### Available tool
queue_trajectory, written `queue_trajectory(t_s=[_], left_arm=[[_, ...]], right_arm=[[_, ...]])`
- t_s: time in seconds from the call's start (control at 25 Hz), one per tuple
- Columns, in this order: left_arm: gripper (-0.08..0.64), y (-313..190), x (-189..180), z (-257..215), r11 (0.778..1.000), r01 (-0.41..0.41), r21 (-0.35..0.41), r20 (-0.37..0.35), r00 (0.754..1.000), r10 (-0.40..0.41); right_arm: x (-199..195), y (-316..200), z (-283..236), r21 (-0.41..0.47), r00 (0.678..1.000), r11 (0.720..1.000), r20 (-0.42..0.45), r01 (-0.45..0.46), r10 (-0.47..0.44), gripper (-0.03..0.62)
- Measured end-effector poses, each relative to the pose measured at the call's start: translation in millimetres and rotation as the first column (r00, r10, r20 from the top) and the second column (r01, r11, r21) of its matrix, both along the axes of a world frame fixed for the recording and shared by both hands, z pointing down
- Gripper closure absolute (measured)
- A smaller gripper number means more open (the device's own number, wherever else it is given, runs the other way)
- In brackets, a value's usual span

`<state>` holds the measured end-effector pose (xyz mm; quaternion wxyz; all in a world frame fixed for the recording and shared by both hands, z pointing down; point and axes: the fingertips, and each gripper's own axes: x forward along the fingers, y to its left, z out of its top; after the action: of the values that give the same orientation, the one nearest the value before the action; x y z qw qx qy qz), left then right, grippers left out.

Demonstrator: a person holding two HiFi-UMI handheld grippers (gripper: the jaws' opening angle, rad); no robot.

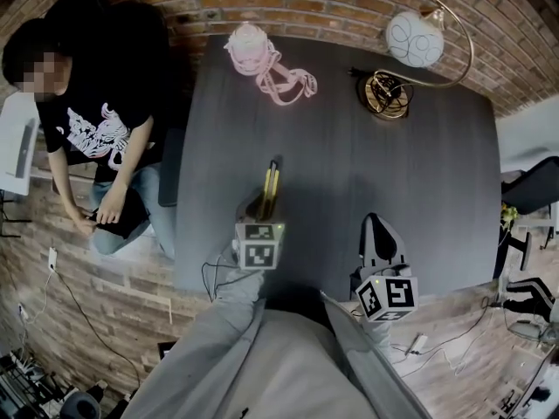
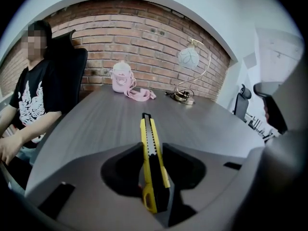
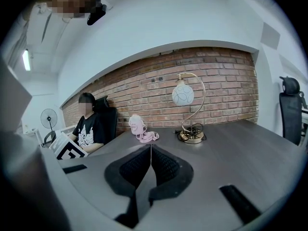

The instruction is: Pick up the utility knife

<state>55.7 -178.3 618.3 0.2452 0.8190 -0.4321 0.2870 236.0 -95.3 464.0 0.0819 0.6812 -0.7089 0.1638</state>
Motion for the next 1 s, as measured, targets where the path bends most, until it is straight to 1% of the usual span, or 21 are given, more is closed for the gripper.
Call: queue_trajectory(t_s=[0.36, 0.56, 0.8, 1.0], left_arm=[[0.426, -27, -25, -44, 0.995, 0.049, 0.087, -0.045, 0.998, -0.045], [0.426, -34, -36, -75, 0.987, 0.059, 0.147, -0.071, 0.996, -0.049], [0.426, -39, -52, -113, 0.969, 0.075, 0.234, -0.088, 0.995, -0.056], [0.426, -41, -70, -152, 0.945, 0.119, 0.306, -0.137, 0.987, -0.08]], right_arm=[[-16, -24, -11, 0.032, 0.999, 0.998, -0.006, 0.047, -0.047, 0.571], [-30, -37, -20, 0.056, 0.996, 0.994, -0.016, 0.091, -0.091, 0.571], [-47, -49, -33, 0.085, 0.99, 0.986, -0.03, 0.141, -0.139, 0.571], [-64, -58, -45, 0.113, 0.982, 0.976, -0.045, 0.188, -0.184, 0.571]])
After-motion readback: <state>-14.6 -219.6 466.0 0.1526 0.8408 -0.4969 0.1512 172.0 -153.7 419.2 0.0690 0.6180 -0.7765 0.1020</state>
